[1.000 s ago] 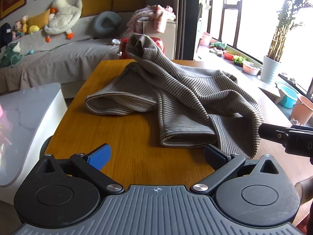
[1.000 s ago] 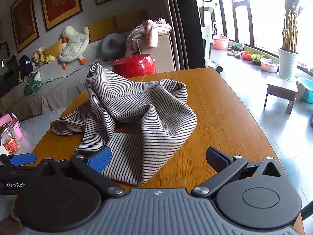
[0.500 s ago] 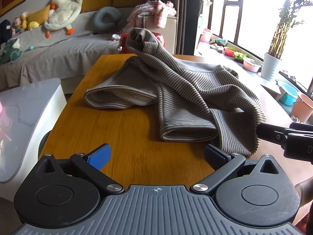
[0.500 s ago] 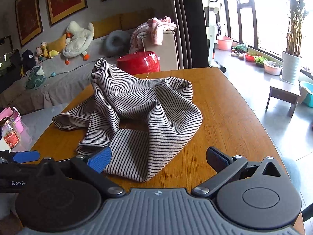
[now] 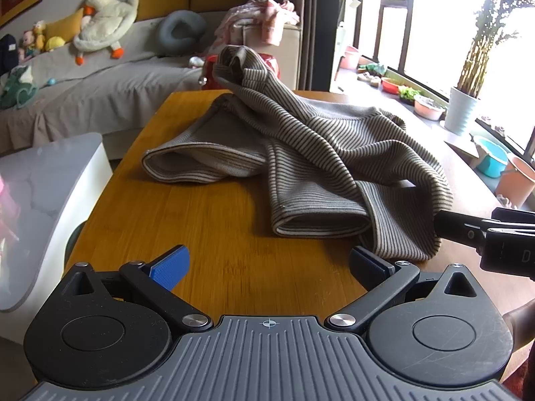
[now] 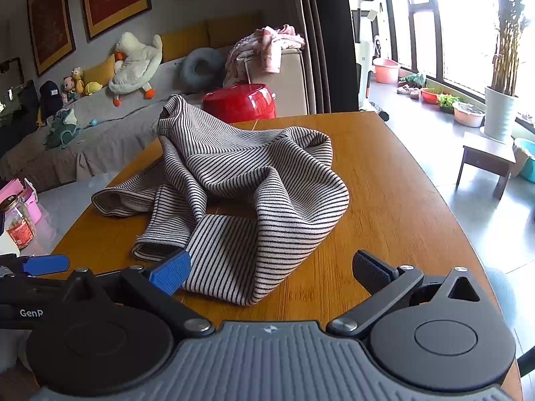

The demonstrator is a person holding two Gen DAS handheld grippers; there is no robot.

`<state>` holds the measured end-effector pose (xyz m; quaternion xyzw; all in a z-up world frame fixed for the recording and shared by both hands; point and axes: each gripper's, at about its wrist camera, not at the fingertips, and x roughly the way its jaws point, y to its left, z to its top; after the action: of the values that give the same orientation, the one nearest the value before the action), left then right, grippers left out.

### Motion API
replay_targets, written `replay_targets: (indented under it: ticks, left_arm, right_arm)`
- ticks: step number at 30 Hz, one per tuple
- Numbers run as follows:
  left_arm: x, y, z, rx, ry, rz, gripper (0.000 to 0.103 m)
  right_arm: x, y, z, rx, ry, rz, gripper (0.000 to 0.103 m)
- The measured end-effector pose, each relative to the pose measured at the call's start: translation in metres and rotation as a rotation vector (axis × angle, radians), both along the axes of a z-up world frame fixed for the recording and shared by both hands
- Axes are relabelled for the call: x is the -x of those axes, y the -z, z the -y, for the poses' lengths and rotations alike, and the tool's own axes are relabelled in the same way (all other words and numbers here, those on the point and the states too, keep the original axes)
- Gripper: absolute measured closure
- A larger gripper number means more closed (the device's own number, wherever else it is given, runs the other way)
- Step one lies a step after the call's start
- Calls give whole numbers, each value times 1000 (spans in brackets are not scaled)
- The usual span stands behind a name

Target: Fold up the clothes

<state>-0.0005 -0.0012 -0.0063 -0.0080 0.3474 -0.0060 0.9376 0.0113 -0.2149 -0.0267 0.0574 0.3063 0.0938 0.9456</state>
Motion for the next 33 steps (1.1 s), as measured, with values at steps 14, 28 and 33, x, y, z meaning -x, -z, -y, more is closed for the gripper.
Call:
replay_targets:
  ticks: [14,28,33]
  left_arm:
    - [0,1,-1,1,0,-5,0]
    - [1,1,0,-1,1,-6,0]
    - [2,1,-1,-2,1,-6,0]
  right_arm:
    - [0,1,-2,-2,-2,-8,0]
    - [1,2,-2,-4,-2,-11,0]
    - [0,3,-3,-4,-3,-12,0]
